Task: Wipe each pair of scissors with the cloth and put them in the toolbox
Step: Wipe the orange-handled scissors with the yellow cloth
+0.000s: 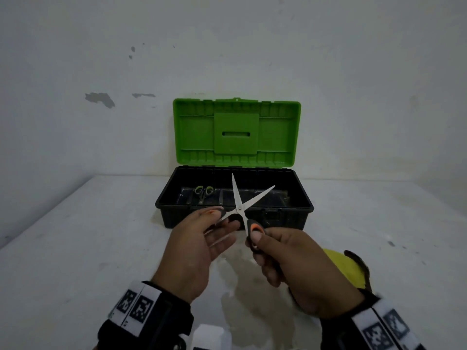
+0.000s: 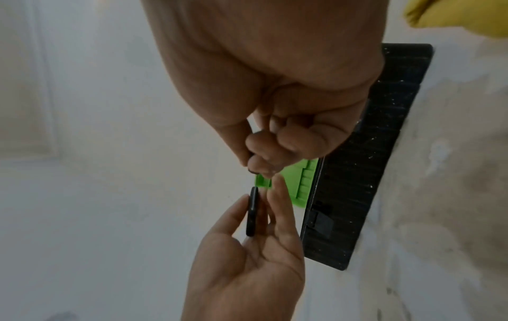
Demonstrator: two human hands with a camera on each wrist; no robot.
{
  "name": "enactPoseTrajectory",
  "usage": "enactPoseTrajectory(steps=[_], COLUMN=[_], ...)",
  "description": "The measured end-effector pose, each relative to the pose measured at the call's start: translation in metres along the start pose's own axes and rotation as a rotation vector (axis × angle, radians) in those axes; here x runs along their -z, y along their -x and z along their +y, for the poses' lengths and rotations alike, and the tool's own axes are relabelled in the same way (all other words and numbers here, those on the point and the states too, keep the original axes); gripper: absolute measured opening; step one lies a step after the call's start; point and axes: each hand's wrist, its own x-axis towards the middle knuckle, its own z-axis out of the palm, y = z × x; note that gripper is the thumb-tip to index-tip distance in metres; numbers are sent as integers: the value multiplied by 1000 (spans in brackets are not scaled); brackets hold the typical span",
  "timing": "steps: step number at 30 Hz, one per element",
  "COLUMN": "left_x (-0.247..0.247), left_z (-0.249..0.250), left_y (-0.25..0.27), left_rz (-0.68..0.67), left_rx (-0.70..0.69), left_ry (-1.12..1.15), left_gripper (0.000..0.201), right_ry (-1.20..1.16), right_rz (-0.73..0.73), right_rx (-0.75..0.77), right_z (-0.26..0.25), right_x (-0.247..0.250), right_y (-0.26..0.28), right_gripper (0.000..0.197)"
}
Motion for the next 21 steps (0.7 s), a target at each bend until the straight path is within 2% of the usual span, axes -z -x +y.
enactPoseTrajectory(steps=[2, 6, 18, 21], left_x=[10, 19, 22, 22], left_z=[2, 0, -12, -10], left_y=[1, 9, 13, 13], left_rz=[2, -83, -100, -103], left_rx=[-93, -243, -312, -312], left_ry=[-197, -519, -554, -561], left_gripper=[14, 9, 8, 9], right_ry=[-55, -41, 8, 39], right_rz=[-8, 22, 119, 103], right_rx=[-16, 10, 106, 107], right_z=[1, 6, 19, 19], right_x=[1, -3, -25, -25], right_y=[1, 0, 2, 2], right_gripper=[28, 35, 31, 29])
